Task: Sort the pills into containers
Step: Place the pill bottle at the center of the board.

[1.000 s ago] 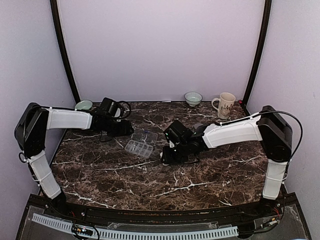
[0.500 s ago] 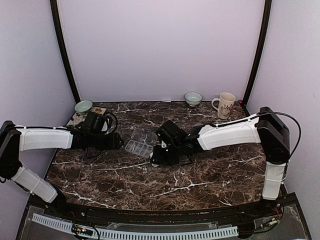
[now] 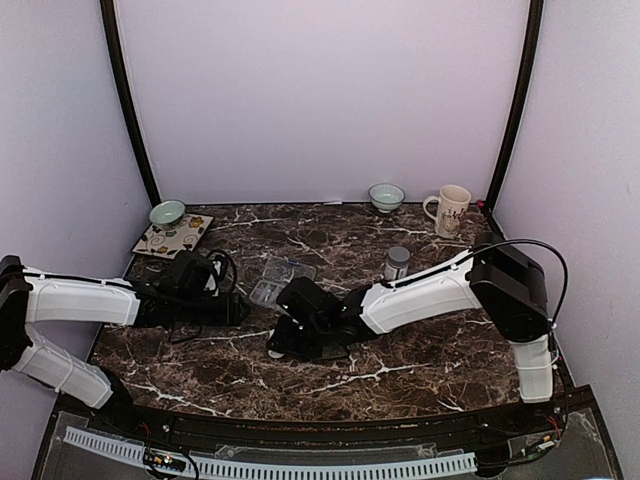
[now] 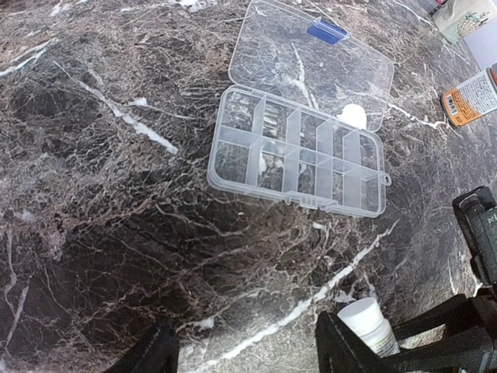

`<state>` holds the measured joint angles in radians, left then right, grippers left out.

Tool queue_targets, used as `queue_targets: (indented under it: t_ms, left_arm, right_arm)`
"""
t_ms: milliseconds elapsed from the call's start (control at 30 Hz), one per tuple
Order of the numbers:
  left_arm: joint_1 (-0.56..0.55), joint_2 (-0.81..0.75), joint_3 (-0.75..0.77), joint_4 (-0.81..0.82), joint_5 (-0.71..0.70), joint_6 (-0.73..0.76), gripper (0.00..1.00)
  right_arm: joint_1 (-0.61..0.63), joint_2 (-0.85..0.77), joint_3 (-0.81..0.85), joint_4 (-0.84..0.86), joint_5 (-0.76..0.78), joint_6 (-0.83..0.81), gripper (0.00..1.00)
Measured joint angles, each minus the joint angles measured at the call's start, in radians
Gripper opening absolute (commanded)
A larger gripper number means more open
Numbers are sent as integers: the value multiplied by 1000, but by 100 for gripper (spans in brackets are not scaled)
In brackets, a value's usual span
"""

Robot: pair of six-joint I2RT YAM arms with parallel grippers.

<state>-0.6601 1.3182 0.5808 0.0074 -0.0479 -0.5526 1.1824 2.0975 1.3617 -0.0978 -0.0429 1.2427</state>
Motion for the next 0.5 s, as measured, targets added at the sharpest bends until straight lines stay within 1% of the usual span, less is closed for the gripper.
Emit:
queue_targets:
  t_ms: [33, 67, 233, 300, 500]
  left_arm:
    - [0, -2, -5, 6, -1, 0, 62]
    - [0, -4, -8, 10, -2, 0, 63]
    - [-1, -5, -13, 29, -7, 0, 63]
    - [-1, -9, -14, 29, -13, -1, 63]
    - [-2, -54, -19, 20, -31, -13, 64]
  right_arm:
    - [6, 14, 11, 17, 4, 23, 36]
    - [12, 26, 19, 34, 7, 43, 42]
    - [23, 57, 51, 80, 15, 106, 61]
    - [24, 58, 55, 86, 16, 110, 63]
    - [26, 48, 55, 72, 13, 67, 63]
